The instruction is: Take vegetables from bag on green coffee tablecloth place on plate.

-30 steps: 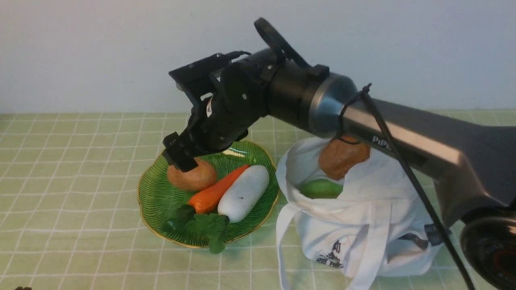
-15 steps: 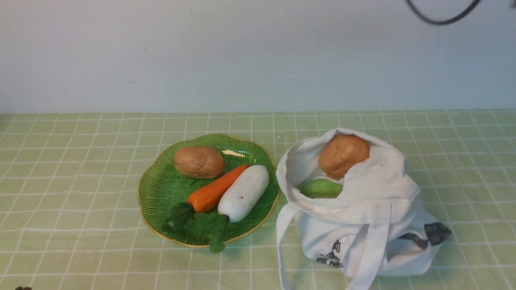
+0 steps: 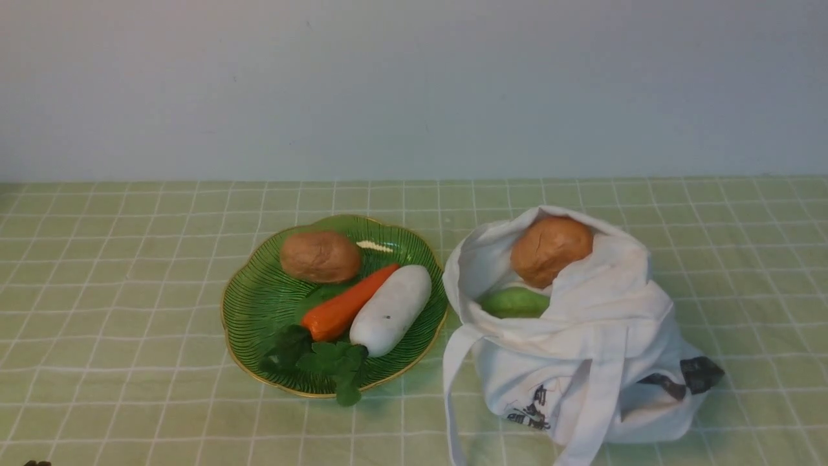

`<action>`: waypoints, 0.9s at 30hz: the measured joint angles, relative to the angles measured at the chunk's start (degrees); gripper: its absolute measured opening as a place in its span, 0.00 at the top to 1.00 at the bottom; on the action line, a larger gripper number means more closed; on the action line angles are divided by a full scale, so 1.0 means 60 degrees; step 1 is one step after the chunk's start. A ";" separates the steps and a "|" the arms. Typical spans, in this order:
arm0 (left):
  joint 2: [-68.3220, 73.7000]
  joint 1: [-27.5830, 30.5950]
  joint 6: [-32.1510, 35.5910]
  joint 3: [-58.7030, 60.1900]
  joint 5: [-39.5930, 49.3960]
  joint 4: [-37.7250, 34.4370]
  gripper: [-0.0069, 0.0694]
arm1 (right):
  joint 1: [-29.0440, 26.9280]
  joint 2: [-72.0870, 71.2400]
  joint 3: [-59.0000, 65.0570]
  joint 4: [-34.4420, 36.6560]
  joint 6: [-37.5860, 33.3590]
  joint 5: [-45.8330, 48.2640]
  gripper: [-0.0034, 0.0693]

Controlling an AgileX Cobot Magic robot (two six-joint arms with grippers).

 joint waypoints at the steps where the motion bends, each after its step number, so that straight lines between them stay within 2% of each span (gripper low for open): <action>1: 0.0000 0.0000 0.0000 0.0000 0.0000 0.0000 0.92 | 0.0000 -0.0416 0.0559 -0.0061 0.0061 -0.0202 0.97; 5: 0.0000 0.0000 0.0000 0.0000 0.0000 0.0000 0.92 | 0.0000 -0.1946 0.2734 -0.0210 0.0302 -0.1348 0.97; 6: 0.0000 0.0000 0.0000 0.0000 0.0000 0.0000 0.92 | 0.0000 -0.2825 0.4006 -0.0166 0.0356 -0.1849 0.97; 8: 0.0000 0.0000 0.0000 0.0000 0.0000 0.0000 0.92 | 0.0000 -0.3629 0.5195 -0.0042 0.0400 -0.2247 0.97; 14: 0.0000 0.0000 0.0000 0.0000 0.0000 0.0000 0.92 | 0.0000 -0.5478 0.8255 0.0654 0.0466 -0.2445 0.97; 23: 0.0000 0.0000 0.0000 0.0000 0.0000 0.0000 0.92 | 0.0000 -0.6276 0.9821 0.0737 0.0457 -0.2787 0.97; 27: 0.0000 0.0000 0.0000 0.0000 0.0000 0.0000 0.92 | 0.0000 -0.6276 1.0131 0.1316 -0.0352 -0.3880 0.97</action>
